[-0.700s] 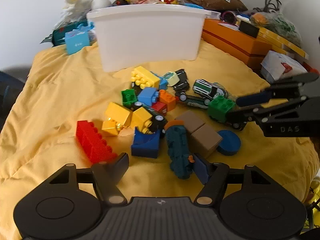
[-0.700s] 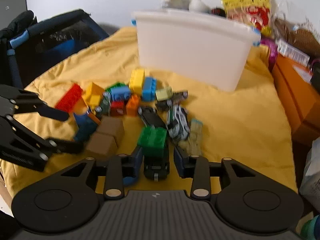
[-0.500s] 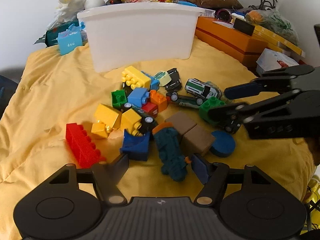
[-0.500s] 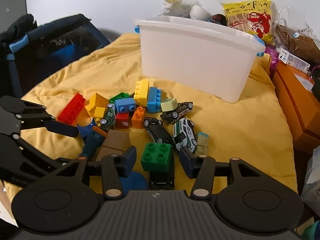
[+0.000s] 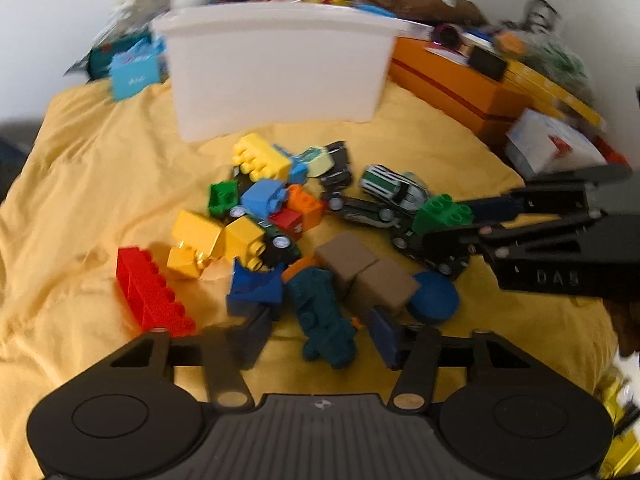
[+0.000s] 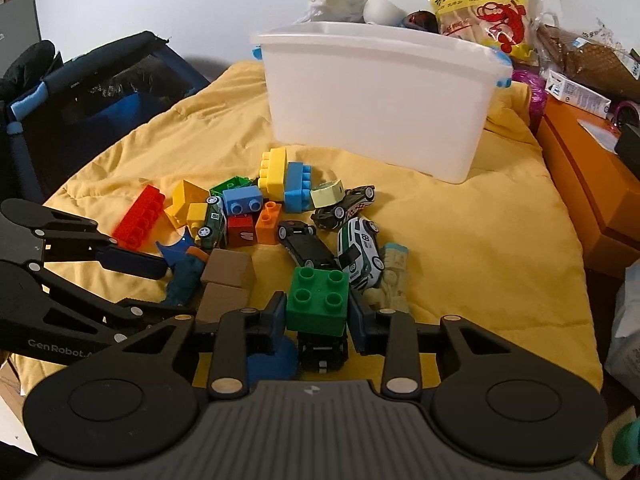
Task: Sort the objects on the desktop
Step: 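Grasp the green block with the right gripper while the left gripper grasps the teal toy figure, then carry both items over the white bin and open both grippers to drop them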
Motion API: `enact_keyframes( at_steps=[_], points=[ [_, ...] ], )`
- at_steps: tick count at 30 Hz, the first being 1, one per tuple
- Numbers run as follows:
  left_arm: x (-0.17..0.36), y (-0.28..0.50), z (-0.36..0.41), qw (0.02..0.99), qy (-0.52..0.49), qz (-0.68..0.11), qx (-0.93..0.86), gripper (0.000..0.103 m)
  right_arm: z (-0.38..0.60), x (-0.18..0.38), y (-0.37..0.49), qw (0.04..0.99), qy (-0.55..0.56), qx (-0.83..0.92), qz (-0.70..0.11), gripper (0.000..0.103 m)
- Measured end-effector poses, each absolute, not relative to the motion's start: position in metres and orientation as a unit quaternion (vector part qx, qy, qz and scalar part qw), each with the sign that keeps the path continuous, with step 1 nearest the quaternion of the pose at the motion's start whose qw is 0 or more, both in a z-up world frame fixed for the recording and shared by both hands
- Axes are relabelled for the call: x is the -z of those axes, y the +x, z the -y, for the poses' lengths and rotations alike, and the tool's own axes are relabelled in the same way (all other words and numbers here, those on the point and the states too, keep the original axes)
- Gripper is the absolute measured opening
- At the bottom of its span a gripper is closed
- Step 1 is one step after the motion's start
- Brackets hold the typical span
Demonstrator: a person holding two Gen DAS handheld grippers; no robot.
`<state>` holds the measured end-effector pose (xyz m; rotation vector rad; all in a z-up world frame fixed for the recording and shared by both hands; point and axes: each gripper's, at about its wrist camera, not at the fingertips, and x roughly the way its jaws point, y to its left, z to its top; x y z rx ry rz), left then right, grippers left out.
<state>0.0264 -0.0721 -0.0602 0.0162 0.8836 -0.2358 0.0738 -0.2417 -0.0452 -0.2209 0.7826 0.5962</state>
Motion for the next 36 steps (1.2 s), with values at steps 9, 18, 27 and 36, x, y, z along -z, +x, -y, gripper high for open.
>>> enact_keyframes(
  at_steps=[9,18,27,36],
  points=[
    [0.070,0.040,0.070,0.892,-0.009,-0.440,0.106,0.041,0.248,0.040,0.068,0.878,-0.106,-0.285,-0.370,0.036],
    [0.054,0.029,0.057,0.896,-0.012,-0.433,0.099,0.040,0.261,0.032,0.071,0.888,-0.090,-0.276,-0.356,0.036],
    [-0.010,0.028,0.039,0.925,-0.008,-0.370,0.088,0.040,0.262,-0.002,0.087,0.906,-0.056,-0.282,-0.312,0.036],
    [-0.068,0.090,0.031,0.942,-0.015,-0.327,0.076,0.040,0.252,-0.060,0.147,0.917,-0.029,-0.285,-0.277,0.036]
  ],
)
